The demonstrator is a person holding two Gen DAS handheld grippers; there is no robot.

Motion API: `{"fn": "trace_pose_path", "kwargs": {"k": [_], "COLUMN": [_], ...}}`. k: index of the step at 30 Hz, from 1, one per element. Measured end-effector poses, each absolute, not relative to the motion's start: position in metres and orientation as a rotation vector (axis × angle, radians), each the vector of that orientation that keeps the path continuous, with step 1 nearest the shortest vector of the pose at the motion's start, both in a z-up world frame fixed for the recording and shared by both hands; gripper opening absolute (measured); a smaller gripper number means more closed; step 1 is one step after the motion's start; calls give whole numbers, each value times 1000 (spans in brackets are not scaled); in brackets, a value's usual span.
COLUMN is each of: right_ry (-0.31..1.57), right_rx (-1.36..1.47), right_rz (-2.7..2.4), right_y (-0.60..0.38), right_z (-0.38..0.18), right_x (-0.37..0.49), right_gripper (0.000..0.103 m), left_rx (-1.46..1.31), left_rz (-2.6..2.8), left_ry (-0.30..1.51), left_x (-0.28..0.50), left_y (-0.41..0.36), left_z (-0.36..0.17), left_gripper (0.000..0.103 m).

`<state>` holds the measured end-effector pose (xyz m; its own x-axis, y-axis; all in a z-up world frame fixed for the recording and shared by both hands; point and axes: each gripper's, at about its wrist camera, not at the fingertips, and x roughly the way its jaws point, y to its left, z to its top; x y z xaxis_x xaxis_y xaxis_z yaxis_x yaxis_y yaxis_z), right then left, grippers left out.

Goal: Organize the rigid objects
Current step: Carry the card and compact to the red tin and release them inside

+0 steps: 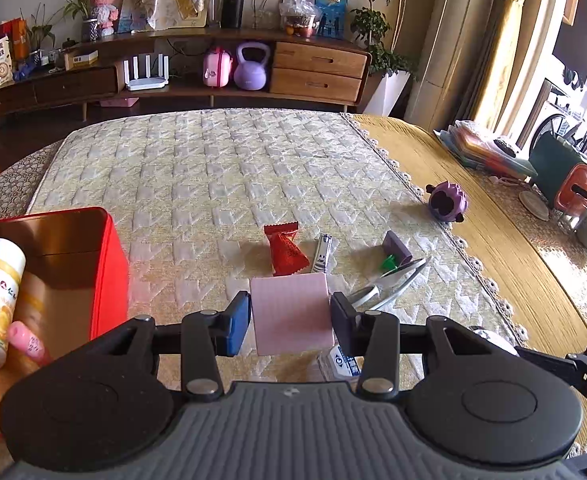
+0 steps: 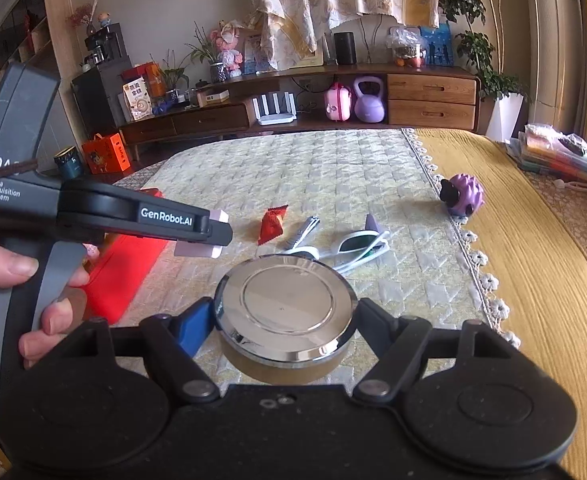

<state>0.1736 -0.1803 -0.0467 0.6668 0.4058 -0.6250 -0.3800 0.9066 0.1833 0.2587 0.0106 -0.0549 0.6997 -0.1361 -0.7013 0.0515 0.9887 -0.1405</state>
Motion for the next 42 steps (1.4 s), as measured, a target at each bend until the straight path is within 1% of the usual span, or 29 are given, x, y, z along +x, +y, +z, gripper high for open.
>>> {"fn": "trace_pose_path", "kwargs": {"k": [13, 22, 32, 42], "right_ry": [651, 629, 638, 621], "right_rx": [-24, -86, -128, -173], "right_rz": [566, 651, 702, 718], "right_y": [-140, -94, -46, 10], "right_z": [0, 10, 5, -5], "right_x": [145, 144, 170, 215], "right_gripper": [77, 77, 77, 77], "left_rx": [-184, -195, -215, -222], "left_rz": [-92, -24, 57, 114], "left_ry": [774, 753, 786, 847], "left_x": [193, 168, 161, 177], "left_y": [65, 118, 173, 202], "left_z": [-15, -3, -18, -42], "left_gripper": [43, 43, 43, 43]}}
